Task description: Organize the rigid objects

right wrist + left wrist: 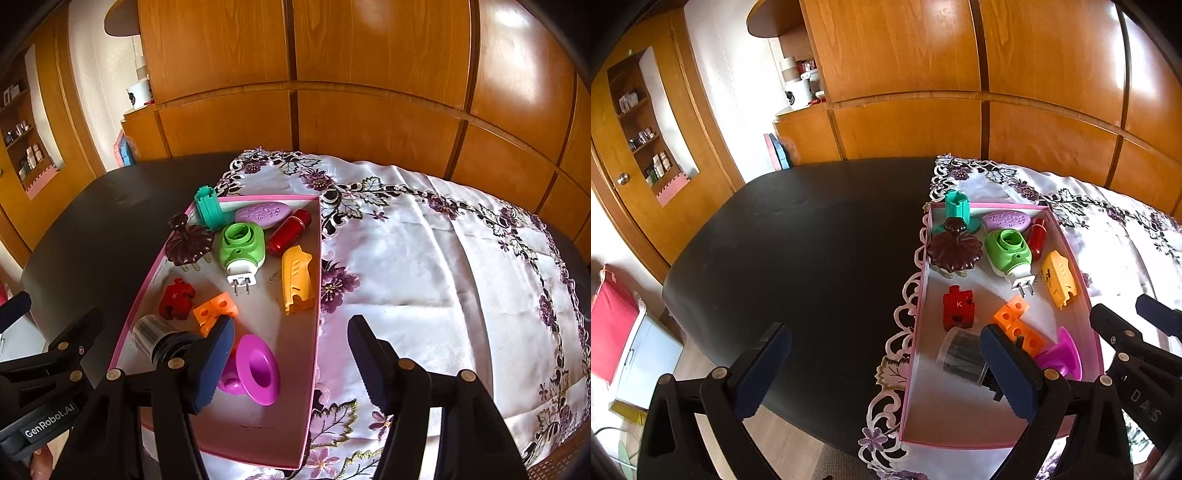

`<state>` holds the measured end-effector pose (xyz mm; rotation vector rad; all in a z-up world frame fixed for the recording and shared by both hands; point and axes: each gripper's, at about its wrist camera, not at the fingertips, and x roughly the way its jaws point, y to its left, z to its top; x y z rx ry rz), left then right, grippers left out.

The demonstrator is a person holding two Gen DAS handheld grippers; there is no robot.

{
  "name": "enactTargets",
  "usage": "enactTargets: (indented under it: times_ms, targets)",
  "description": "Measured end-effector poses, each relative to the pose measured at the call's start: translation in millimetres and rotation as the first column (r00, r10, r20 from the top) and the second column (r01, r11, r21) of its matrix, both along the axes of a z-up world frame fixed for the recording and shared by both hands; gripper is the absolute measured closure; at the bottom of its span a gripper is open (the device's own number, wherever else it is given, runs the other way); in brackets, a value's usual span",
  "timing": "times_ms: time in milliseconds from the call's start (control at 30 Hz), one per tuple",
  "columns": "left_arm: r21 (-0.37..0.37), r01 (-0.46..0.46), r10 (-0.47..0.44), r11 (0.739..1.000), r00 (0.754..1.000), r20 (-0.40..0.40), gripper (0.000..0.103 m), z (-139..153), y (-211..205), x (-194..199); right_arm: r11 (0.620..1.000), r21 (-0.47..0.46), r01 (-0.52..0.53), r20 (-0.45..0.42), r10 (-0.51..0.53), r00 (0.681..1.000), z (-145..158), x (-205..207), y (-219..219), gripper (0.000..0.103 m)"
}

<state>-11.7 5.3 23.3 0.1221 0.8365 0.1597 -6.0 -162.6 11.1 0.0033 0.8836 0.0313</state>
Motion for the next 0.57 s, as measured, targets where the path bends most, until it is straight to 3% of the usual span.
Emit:
enactTargets:
  times_ms: [567]
  targets:
    - [0.012, -0.018, 0.018, 1.0, 1.0, -0.012, 0.0, -4.9, -3.3, 4.3, 1.0, 0.004, 0.005, -0.001, -0.005, 1.0, -0.3, -0.4, -2.2, 0.039]
